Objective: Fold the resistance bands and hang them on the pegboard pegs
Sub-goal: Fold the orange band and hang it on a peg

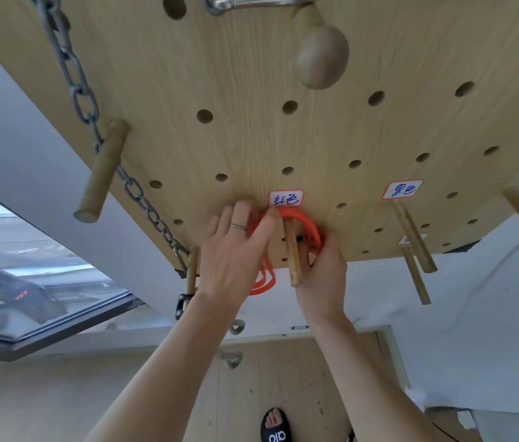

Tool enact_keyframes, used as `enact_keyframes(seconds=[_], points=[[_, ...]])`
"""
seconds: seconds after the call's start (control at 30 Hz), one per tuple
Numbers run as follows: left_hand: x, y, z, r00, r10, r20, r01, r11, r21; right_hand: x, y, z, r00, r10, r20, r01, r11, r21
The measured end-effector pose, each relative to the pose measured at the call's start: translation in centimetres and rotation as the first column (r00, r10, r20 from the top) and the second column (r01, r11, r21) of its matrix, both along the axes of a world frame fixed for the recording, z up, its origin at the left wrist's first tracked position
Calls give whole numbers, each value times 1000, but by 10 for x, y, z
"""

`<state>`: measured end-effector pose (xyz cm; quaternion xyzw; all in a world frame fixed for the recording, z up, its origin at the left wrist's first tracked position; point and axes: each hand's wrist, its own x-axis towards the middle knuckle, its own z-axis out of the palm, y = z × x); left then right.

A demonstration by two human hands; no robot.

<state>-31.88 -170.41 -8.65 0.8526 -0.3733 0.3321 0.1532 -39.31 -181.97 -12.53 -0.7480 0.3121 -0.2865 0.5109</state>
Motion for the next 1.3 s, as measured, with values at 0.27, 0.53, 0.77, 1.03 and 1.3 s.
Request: enact_keyframes(seconds=[0.27,0.53,0.77,1.03,1.3], points=[[9,-5,1,984,-162,69,160,987,30,-12,-3,6,997,-60,57,77,926,-369],[10,-9,-14,992,-99,80,101,995,-13,8,-15,14,984,17,175,94,789,-607],[-4,-16,-30,997,-38,-62,31,994,-106,12,-12,13,978,-30,207,151,785,-600],[2,-9,-4,997,-70,34,74,989,-129,13,-13,8,972,-34,231,166,797,-580],[17,-3,10,975,-128,183,117,991,67,14,-5,-1,970,-113,214,202,865,-460]])
